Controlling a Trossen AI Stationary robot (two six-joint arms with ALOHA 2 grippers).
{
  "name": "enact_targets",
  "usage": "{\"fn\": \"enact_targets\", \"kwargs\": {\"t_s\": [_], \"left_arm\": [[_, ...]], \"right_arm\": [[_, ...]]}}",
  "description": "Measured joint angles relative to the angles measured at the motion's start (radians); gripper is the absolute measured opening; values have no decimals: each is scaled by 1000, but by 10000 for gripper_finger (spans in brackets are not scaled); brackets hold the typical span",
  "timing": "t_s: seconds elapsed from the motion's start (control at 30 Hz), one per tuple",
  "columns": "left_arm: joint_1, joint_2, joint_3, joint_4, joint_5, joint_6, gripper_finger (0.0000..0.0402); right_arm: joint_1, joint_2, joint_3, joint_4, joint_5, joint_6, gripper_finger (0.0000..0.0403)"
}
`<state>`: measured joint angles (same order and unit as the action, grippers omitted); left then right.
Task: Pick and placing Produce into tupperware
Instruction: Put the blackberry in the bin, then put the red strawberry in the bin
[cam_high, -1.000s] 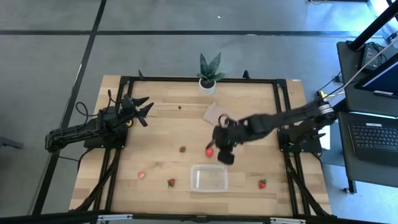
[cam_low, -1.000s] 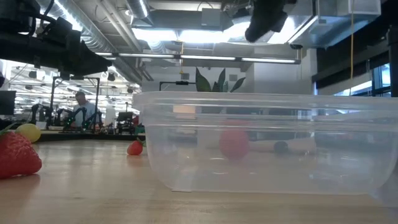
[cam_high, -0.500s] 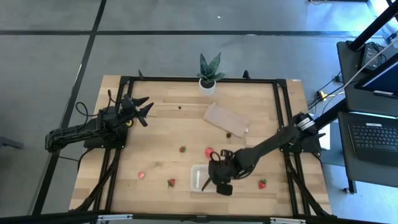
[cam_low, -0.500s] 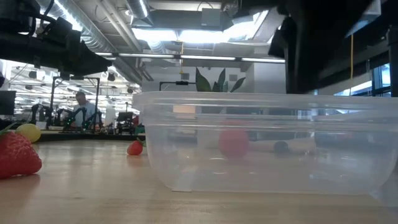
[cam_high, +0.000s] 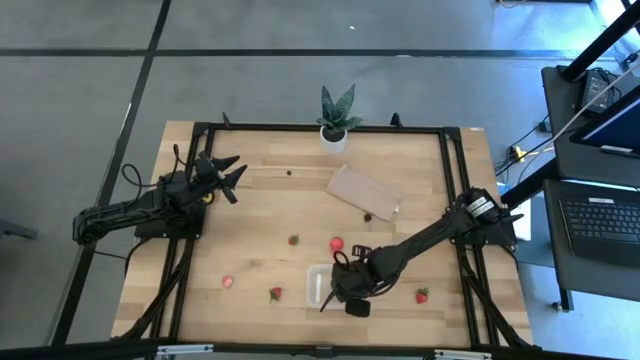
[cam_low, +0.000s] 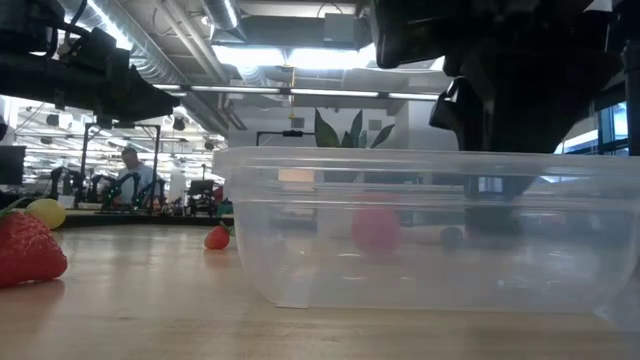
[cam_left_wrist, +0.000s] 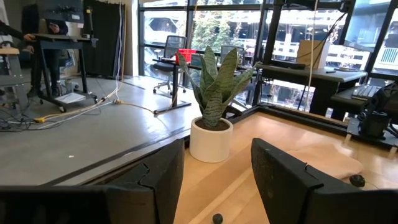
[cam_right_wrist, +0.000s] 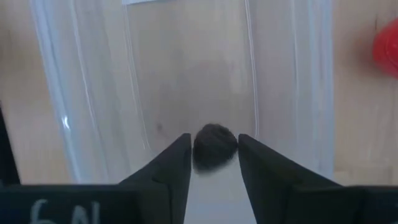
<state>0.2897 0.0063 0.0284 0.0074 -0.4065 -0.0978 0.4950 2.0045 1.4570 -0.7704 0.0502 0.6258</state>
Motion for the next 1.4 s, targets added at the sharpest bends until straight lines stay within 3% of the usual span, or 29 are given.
{"fn": "enact_targets", "kwargs": {"t_s": [0.43,0.6,0.73,0.93,1.1,1.2,1.4], "left_arm": [[0,0,0,0,0,0,179],[0,0,0,0,0,0,179],[0,0,0,0,0,0,179],[0,0,0,0,0,0,179],[0,0,0,0,0,0,179],[0,0,0,0,0,-4,179],[0,0,0,1,0,-4,179]], "right_arm": [[-6,-3,0,-5,-10,25,155],[-41,-3,47,-110,-124,-20,194],[-67,-3,152,-269,-127,-53,217],[-62,-5,387,-529,66,-101,229],[-16,-10,559,-812,188,10,228],[30,-69,561,-764,210,59,226],[137,-193,512,-787,309,356,226]]}}
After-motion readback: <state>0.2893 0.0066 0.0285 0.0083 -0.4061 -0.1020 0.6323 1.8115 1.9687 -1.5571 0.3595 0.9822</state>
